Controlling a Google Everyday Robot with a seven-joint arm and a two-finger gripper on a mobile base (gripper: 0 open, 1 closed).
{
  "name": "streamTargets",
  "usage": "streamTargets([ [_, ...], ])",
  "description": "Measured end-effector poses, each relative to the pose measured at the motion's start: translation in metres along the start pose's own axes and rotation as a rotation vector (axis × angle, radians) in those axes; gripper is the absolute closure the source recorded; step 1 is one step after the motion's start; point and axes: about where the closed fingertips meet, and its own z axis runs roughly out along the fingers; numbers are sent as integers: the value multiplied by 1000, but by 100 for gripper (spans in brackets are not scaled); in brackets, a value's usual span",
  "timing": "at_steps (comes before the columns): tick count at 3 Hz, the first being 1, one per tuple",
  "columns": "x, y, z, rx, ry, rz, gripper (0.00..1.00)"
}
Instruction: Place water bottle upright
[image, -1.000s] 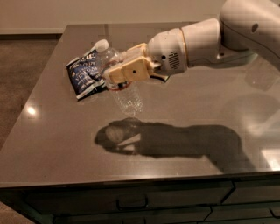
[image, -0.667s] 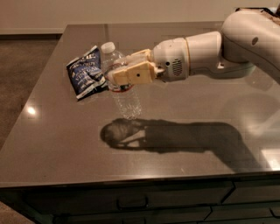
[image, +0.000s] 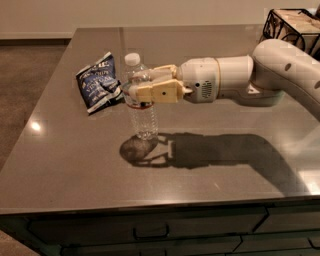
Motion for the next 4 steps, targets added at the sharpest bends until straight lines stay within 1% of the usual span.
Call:
streamTargets([
  [1, 7, 0, 1, -11, -6, -29, 100],
  [2, 17, 0, 0, -22, -12, -39, 100],
  [3, 20, 0, -1, -33, -50, -55, 100],
  [4, 21, 2, -1, -52, -84, -74, 82],
])
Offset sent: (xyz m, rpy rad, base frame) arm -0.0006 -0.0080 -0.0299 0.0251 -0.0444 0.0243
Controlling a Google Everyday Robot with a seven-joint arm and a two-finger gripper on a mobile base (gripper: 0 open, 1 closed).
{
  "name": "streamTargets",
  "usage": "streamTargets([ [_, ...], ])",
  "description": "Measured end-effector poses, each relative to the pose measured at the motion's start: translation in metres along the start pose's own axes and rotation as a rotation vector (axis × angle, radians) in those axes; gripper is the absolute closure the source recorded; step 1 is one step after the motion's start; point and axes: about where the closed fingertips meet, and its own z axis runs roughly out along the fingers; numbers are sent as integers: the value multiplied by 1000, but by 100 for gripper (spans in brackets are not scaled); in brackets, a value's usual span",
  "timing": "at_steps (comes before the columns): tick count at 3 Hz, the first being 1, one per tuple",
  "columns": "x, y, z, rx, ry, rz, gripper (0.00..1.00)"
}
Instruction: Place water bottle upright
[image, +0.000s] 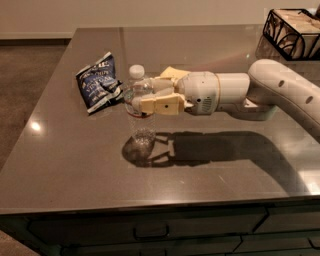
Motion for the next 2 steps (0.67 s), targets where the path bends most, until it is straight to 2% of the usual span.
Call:
streamTargets([
  [2, 0, 2, 6, -8, 20, -16, 35],
])
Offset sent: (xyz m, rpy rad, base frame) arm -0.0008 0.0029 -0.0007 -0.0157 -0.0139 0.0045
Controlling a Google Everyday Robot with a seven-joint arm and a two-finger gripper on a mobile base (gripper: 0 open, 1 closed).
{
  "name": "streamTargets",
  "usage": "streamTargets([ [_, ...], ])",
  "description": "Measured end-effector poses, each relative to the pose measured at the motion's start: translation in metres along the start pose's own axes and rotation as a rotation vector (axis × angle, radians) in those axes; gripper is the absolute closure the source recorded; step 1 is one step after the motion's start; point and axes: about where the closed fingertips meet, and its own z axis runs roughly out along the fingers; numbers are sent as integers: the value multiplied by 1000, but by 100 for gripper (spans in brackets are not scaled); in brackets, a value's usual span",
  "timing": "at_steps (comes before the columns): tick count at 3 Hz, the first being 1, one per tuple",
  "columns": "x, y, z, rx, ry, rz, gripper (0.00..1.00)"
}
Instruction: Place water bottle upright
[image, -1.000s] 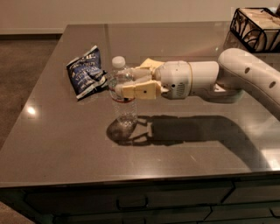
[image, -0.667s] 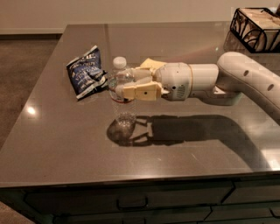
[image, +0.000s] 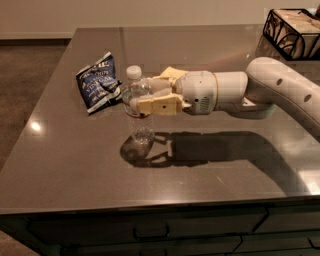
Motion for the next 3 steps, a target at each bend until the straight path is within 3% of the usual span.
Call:
streamTargets([
  [1, -1, 1, 2, -4, 1, -2, 12],
  [2, -2, 2, 4, -8, 1, -3, 0],
  [3, -2, 2, 4, -9, 1, -3, 0],
])
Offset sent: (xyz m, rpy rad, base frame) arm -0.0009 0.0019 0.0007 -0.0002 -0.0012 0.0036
